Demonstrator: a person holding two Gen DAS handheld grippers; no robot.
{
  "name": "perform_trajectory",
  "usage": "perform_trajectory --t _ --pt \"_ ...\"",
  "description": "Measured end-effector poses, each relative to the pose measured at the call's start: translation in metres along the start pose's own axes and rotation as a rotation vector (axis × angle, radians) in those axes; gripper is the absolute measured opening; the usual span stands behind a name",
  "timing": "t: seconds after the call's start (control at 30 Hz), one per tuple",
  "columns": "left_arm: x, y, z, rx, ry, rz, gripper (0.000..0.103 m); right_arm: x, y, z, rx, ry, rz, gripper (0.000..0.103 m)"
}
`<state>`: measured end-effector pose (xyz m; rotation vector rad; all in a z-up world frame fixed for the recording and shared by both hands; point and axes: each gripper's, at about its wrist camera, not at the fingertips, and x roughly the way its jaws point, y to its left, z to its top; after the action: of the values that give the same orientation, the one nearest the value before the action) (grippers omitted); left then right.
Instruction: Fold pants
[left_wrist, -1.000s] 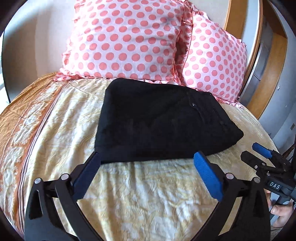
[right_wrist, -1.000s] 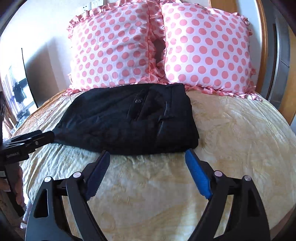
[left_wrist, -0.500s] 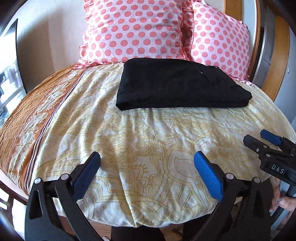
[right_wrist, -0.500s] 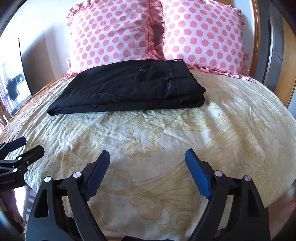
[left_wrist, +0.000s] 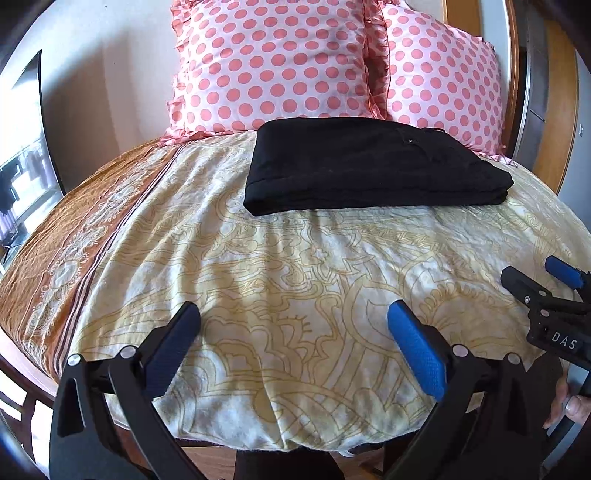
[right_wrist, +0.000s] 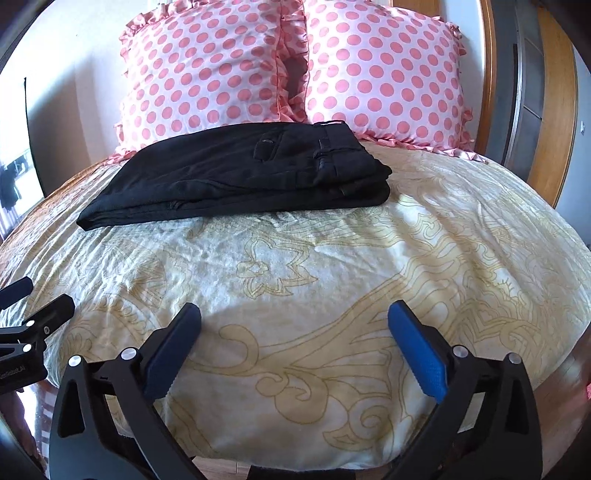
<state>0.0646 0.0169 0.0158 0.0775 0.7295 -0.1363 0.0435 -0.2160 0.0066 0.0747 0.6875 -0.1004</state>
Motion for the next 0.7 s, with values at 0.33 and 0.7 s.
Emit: perform_trajectory --t 0.33,0.7 --pt "-0.0021 -0.0006 -0.0050 -0.005 -0.034 0.002 0.101 -0.0009 -0.0013 -0.0016 -0.002 -0.013 0.002 0.102" --pt "-0.0035 0.0000 -0.0059 -0.005 -0.045 0.002 0.101 -0.0005 -0.0006 -0.0016 -0.001 -0.014 0.001 0.102"
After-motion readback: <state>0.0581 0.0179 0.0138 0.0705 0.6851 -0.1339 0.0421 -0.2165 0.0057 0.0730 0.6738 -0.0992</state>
